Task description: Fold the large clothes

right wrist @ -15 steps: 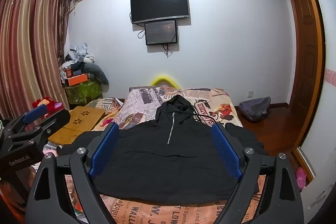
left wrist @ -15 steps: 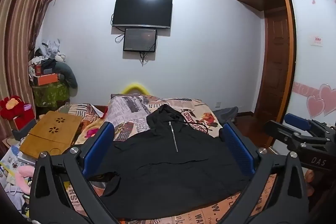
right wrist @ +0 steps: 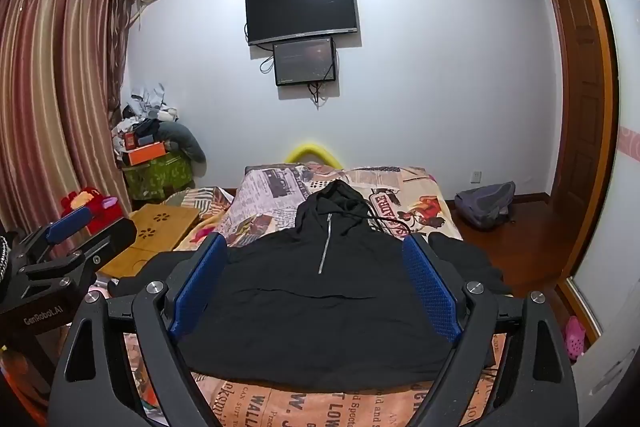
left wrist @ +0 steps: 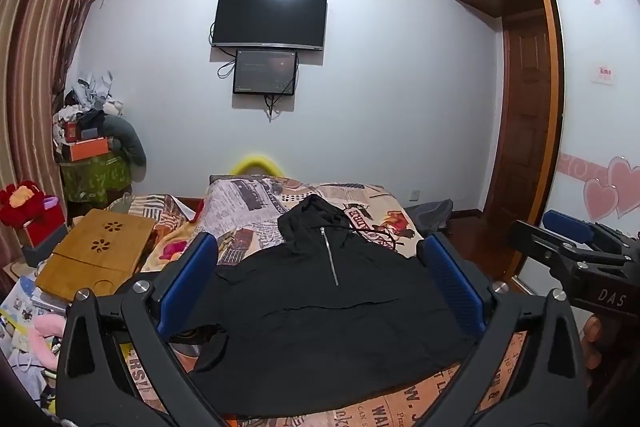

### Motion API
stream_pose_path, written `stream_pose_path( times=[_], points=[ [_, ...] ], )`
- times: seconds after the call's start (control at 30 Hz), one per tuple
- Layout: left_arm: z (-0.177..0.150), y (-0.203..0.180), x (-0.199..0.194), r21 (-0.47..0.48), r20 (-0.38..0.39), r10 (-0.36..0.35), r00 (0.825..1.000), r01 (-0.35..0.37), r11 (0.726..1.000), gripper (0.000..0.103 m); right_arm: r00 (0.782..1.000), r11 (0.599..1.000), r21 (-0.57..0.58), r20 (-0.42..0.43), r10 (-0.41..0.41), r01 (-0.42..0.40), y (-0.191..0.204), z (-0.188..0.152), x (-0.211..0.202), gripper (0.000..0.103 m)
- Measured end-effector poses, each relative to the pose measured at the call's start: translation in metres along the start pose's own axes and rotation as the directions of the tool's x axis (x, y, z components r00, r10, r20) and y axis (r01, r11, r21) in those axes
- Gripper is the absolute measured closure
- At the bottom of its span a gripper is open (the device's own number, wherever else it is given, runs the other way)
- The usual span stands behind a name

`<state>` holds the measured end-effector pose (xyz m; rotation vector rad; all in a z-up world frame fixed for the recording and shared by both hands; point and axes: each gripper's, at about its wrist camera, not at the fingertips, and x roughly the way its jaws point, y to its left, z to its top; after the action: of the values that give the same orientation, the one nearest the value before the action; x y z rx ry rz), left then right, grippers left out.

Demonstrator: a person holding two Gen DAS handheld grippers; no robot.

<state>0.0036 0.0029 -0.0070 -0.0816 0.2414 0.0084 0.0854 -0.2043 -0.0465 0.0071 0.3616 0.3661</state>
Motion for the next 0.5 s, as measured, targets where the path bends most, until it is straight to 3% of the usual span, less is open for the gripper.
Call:
stream_pose_path(
  times=[0.5],
  points=[
    [0.0056, -0.0058, -0.0029, 0.009, -0.005, -0.007, 1.0, 0.007, 1.0, 0.0, 1.0, 1.0, 0.008, 0.003, 0.0, 0.0, -0.0038, 0.0013, 0.0004, 0.016]
  ],
)
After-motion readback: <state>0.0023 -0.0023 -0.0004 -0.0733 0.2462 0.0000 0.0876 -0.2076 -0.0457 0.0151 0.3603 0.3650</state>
